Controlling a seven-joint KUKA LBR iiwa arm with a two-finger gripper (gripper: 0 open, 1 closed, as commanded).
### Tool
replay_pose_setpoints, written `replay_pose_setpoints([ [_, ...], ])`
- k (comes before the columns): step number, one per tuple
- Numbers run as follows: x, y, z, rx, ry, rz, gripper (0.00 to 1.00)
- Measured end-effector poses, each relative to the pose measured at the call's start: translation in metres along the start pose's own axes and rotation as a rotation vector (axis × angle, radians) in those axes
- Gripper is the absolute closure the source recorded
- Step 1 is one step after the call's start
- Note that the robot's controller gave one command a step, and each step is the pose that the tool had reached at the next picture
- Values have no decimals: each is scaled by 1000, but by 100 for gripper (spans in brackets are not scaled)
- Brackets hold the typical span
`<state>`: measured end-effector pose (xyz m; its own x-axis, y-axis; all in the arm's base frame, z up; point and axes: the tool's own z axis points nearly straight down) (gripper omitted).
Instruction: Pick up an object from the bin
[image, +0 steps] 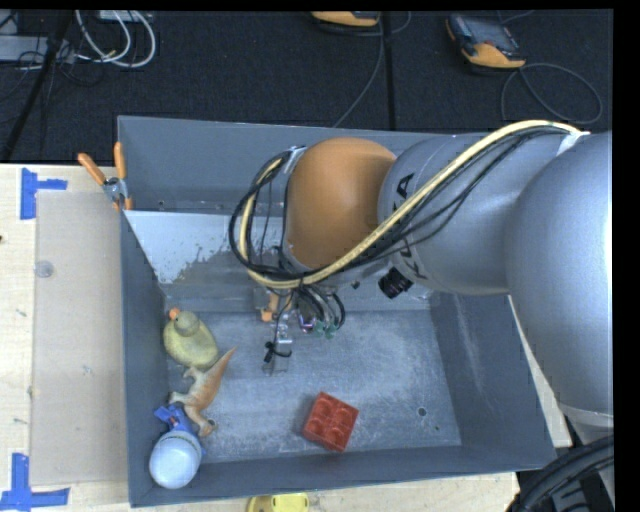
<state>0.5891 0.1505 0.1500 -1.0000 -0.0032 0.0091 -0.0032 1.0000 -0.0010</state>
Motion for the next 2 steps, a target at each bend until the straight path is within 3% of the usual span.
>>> replay_pose_setpoints([
  [1, -1, -1, -5, -1, -7, 2, 0],
  [2, 20, -28, 13, -2, -6, -59, 0],
])
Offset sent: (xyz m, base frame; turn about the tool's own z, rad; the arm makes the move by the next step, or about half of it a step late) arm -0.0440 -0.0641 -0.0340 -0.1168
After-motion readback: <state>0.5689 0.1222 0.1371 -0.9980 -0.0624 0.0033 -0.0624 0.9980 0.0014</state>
